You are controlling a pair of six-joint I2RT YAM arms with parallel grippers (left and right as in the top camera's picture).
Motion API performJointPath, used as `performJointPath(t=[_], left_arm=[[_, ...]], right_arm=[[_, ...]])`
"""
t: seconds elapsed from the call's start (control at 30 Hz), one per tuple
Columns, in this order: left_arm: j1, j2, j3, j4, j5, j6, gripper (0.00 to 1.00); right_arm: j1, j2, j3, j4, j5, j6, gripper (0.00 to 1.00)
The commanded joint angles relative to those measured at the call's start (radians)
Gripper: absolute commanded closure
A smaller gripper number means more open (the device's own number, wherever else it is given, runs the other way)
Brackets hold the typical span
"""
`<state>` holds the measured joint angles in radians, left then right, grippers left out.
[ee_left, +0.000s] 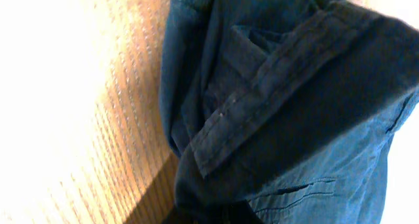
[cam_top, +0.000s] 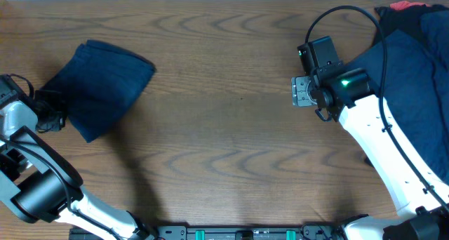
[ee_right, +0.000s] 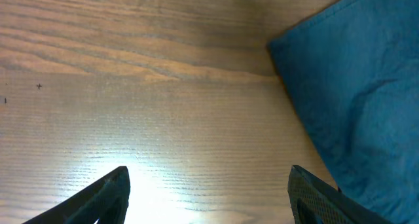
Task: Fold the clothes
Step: 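Drag the folded shorts to the left side of the table with the left gripper, then release the shorts and lift the left gripper away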
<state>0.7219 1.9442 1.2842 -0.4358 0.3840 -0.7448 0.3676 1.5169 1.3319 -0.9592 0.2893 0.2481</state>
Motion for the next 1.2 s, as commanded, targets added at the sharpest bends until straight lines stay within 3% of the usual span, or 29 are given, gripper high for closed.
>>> performJointPath(t=[0.0, 0.13, 0.2, 0.3, 0.57, 0.8, 0.93, 1.0, 1.17], left_arm=[[0.003, -0.02, -0.008, -0.034, -0.011, -0.089, 0.94], [0.003, -0.02, -0.008, -0.052, -0.01, -0.106, 0.94], [0.003, -0.02, -0.008, -0.067, -0.006, -0.106, 0.79], [0.003, -0.02, -0.008, -0.087, 0.023, -0.106, 0.71], [0.003, -0.02, -0.008, -0.18, 0.229, -0.106, 0.64], [0.003, -0.046, -0.008, -0.26, 0.124, -0.101, 0.62], [0.003, -0.101, -0.008, -0.246, 0.116, -0.046, 0.6], [0.003, -0.143, -0.008, -0.244, 0.132, 0.015, 0.6], [-0.034, -0.294, -0.008, -0.261, 0.182, 0.204, 0.59]], right_arm=[[-0.01, -0.014, 0.003, -0.005, 0.021, -0.003, 0.25], [-0.01, -0.014, 0.003, -0.003, 0.021, -0.003, 0.25], [-0.009, -0.014, 0.003, -0.006, 0.021, -0.002, 0.24], [-0.01, -0.014, 0.003, -0.011, 0.021, -0.002, 0.24], [-0.01, -0.014, 0.003, -0.01, 0.021, -0.002, 0.22], [-0.01, -0.014, 0.003, -0.012, 0.021, -0.003, 0.22], [-0.019, -0.014, 0.003, -0.012, 0.018, -0.002, 0.2], [-0.03, -0.014, 0.003, -0.006, -0.023, -0.001, 0.01], [-0.095, -0.013, 0.003, 0.042, -0.257, 0.0, 0.01]])
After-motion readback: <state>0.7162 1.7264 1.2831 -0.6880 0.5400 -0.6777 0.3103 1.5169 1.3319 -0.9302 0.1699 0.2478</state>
